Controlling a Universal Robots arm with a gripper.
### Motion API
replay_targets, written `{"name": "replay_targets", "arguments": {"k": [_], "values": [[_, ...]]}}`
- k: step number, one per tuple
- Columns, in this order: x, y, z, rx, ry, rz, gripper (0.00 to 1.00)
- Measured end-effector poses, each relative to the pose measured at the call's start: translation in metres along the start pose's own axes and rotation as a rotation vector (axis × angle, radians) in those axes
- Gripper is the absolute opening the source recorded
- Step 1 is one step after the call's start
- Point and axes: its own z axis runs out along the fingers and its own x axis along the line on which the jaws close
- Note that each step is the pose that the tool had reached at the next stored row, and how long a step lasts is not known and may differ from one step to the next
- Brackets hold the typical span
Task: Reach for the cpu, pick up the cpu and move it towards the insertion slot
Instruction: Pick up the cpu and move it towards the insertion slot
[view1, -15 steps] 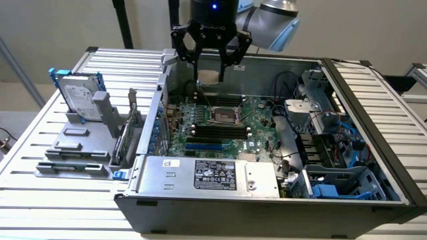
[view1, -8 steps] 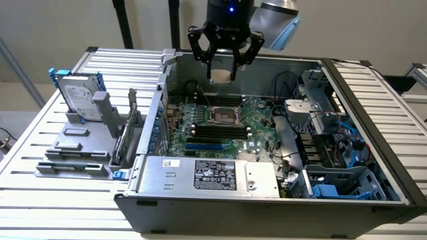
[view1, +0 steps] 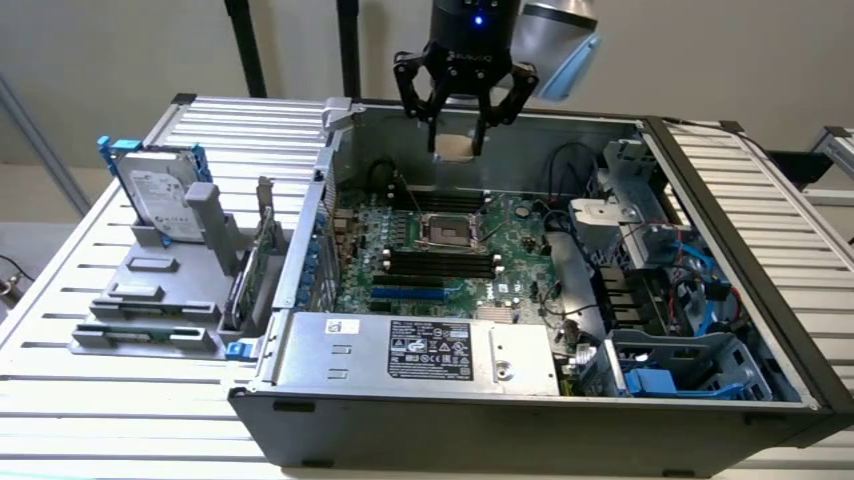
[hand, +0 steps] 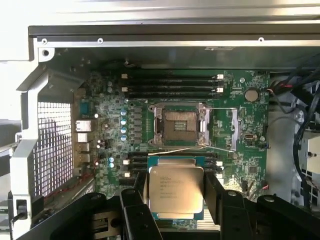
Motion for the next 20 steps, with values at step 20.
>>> {"name": "replay_targets", "arguments": {"k": [20], "values": [[-0.009, 0.0194, 0.0049, 0.0006, -0.0013, -0.038, 0.55]]}}
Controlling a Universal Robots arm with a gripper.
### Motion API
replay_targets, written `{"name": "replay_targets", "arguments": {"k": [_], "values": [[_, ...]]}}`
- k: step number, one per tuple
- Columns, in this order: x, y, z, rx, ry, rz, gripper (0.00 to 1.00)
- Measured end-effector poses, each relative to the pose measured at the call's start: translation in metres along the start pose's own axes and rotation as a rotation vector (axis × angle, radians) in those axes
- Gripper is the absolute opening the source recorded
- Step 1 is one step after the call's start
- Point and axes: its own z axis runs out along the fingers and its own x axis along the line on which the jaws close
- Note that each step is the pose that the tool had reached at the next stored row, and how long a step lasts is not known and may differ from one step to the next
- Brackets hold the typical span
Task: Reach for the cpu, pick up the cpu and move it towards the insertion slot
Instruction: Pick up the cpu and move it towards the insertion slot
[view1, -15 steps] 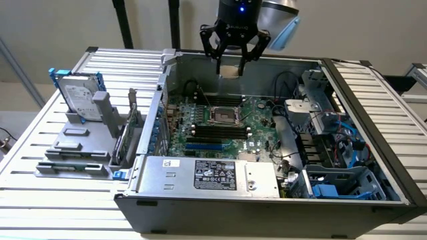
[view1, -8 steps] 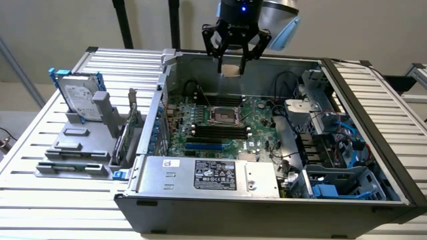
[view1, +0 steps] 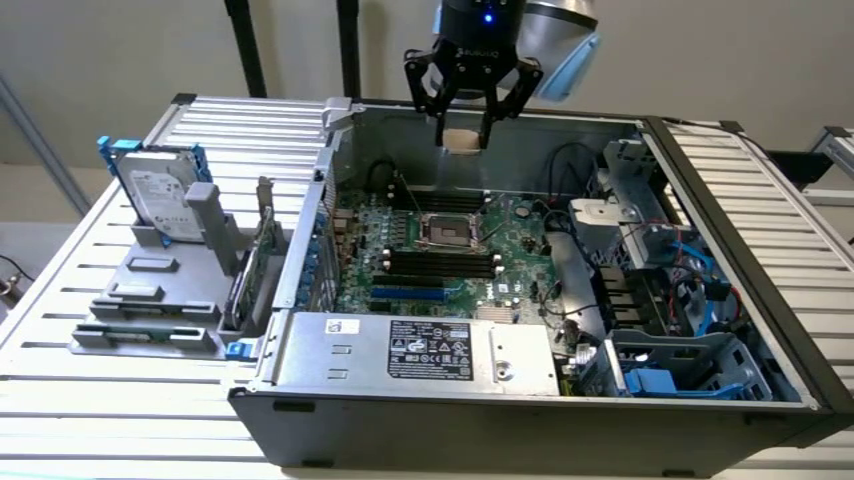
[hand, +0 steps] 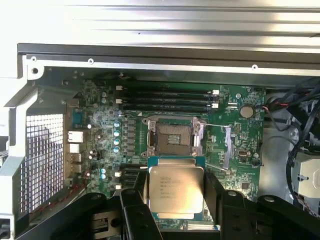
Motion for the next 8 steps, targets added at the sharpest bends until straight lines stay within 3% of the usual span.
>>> {"name": "replay_targets", "arguments": {"k": [8], "values": [[0.0000, 0.0000, 0.0000, 0.0000, 0.0000, 0.000, 0.55]]}}
